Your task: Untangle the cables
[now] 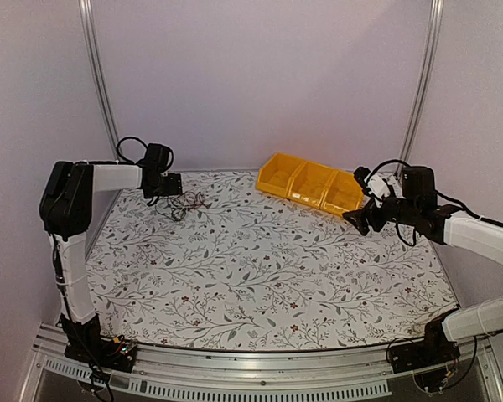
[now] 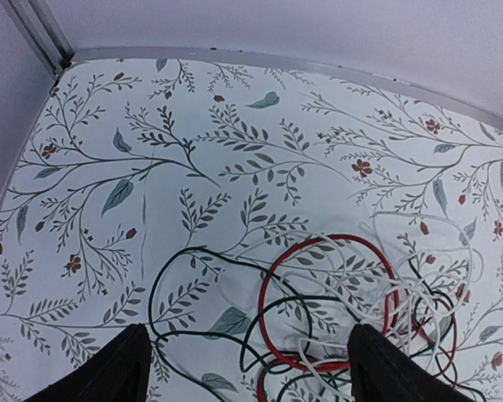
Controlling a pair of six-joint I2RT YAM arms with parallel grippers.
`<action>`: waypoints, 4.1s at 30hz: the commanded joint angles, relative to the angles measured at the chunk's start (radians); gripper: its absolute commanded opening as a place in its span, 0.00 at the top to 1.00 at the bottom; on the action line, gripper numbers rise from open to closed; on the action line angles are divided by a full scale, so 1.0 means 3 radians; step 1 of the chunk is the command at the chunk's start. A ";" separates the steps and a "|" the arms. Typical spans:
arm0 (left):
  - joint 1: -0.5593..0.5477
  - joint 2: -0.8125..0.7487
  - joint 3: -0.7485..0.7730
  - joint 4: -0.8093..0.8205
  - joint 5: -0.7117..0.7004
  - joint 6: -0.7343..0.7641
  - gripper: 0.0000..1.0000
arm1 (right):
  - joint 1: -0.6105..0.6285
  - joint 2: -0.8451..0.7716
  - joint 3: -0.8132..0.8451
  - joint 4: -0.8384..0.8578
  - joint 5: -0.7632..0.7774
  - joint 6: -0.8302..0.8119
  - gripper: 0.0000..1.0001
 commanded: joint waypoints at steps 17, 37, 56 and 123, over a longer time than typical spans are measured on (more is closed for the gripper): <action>0.0280 0.0426 0.0394 0.0019 0.1656 0.0223 0.12 | 0.0045 0.0174 0.0032 -0.0145 -0.0028 -0.0149 0.01; -0.1115 -0.0628 -0.1039 0.0305 0.2259 0.0416 0.36 | 0.0066 0.0249 0.0072 -0.0254 -0.0104 -0.0218 0.02; -0.1479 -0.1535 -0.1304 -0.0328 0.1355 0.0361 0.41 | 0.0273 0.0316 0.0092 -0.0475 -0.0460 -0.0438 0.07; -0.2459 -0.1788 -0.1039 0.0618 0.2115 0.0417 1.00 | 0.1027 0.1160 0.1834 -0.1216 -0.1371 -0.0374 0.15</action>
